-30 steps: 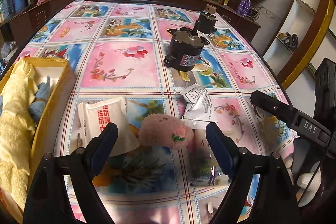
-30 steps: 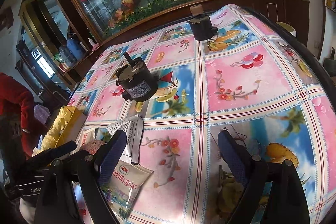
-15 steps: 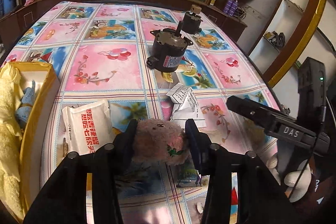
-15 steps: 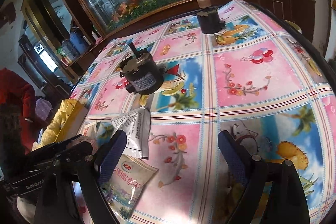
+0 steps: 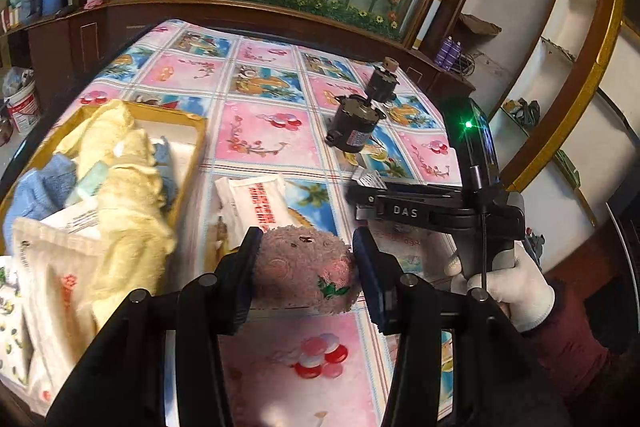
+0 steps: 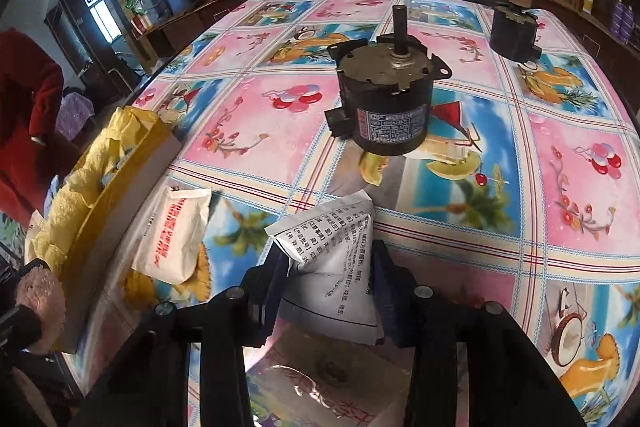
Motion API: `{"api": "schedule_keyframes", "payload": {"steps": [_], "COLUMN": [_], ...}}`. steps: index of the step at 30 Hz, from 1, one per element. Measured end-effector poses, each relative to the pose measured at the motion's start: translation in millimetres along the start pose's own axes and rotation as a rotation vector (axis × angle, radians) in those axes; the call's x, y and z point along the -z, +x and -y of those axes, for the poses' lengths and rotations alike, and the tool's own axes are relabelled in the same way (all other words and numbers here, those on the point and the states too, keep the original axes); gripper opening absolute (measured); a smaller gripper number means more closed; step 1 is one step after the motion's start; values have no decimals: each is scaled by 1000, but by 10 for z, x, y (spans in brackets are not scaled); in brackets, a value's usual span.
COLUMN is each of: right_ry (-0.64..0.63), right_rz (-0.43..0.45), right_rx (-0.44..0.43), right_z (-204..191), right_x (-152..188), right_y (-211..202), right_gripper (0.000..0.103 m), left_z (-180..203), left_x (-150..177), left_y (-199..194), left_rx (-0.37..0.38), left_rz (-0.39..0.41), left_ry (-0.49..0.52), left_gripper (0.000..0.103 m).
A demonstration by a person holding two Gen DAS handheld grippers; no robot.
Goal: Organize soft objects
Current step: 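Grasp the pink fluffy ball with the left tool while the right tool grasps the white printed packet, then carry the pink ball and white packet into the tray and open both tools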
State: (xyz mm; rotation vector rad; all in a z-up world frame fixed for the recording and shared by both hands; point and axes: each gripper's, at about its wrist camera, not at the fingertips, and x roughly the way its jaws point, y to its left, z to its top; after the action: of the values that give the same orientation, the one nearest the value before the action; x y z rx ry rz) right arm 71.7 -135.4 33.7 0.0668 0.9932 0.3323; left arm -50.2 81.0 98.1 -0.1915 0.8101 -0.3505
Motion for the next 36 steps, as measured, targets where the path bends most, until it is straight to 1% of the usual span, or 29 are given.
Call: {"api": "schedule_keyframes", "payload": {"steps": [4, 8, 11, 14, 19, 23, 26, 28, 31, 34, 36], "right_ry": [9, 4, -31, -79, -161, -187, -184, -175, -183, -165, -167], "right_rz": [53, 107, 121, 114, 95, 75, 53, 35, 22, -14, -31], "right_rx": [-16, -65, -120, -178, -225, -229, -234, -235, -195, -205, -199], "right_z": [-44, -200, -458, -803, -1350, -1623, -1749, -1806, -1898, -1935, -1976], "right_x": [20, -33, -69, -74, -97, -239, -376, -472, -621, -744, -791], "right_y": [-244, -556, -712, -756, -678, -507, -334, -188, 45, 278, 405], "right_gripper": [43, 42, 42, 43, 43, 43, 43, 43, 43, 43, 43], "left_z": [-409, -852, -1134, -1362, -1651, -1799, -1902, -1952, -2017, -2076, -2073], "left_x": [-31, -113, -210, -319, -433, -553, -661, -728, -799, -786, -745], "left_y": [-352, -590, -634, -540, -292, -99, 27, 130, 284, 332, 267], "left_rx": [-43, -137, -200, -240, -250, -230, -207, -209, -214, -180, -156], "left_rz": [52, 93, 106, 94, 51, 24, 5, -4, -31, -52, -37], "left_ry": [-58, -111, -129, -143, -178, -206, -226, -233, -241, -284, -298], "left_gripper": [44, 44, 44, 44, 44, 44, 45, 45, 49, 50, 58]}}
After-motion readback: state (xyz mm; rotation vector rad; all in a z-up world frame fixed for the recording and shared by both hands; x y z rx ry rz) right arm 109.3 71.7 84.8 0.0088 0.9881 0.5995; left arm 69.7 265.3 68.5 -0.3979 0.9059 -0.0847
